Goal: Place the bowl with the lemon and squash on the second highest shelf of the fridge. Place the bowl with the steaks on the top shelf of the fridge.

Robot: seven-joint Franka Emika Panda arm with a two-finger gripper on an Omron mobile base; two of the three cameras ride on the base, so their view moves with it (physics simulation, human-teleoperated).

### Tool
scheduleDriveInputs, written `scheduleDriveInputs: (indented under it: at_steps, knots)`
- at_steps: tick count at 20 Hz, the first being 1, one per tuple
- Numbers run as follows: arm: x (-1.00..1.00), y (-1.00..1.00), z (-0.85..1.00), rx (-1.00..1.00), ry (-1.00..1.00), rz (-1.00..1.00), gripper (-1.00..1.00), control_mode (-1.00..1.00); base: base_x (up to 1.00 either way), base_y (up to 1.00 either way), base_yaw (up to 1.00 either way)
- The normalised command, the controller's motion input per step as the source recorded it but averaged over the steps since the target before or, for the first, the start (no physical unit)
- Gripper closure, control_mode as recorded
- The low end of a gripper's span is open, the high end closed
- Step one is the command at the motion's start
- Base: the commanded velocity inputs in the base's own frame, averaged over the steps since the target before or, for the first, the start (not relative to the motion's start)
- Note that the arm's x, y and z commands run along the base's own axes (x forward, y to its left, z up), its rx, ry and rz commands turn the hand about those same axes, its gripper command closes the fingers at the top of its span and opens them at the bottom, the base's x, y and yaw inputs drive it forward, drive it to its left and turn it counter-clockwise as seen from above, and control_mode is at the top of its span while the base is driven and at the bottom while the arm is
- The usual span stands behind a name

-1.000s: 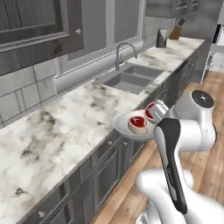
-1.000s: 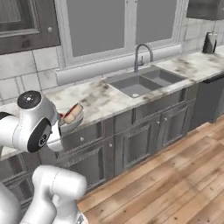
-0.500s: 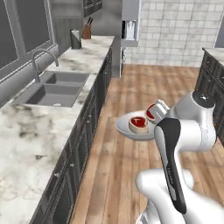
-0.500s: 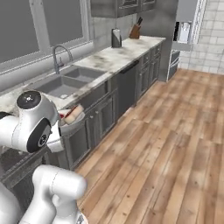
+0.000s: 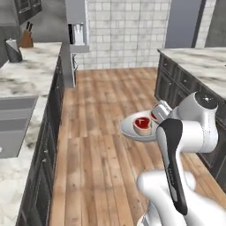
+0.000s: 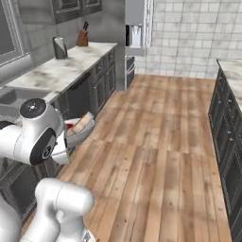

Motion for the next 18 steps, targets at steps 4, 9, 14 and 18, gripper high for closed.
scheduleDriveInputs:
  at_steps: [4,9,14,18]
  knots:
    - [0.0,0.0,0.0,0.0,0.0,0.0,1.0,1.0,1.0,-0.28,-0.35]
    - [0.0,0.0,0.0,0.0,0.0,0.0,1.0,1.0,1.0,-0.09,-0.29]
    - [0.0,0.0,0.0,0.0,0.0,0.0,1.0,1.0,1.0,-0.1,-0.24]
    - [0.0,0.0,0.0,0.0,0.0,0.0,1.0,1.0,1.0,-0.12,-0.22]
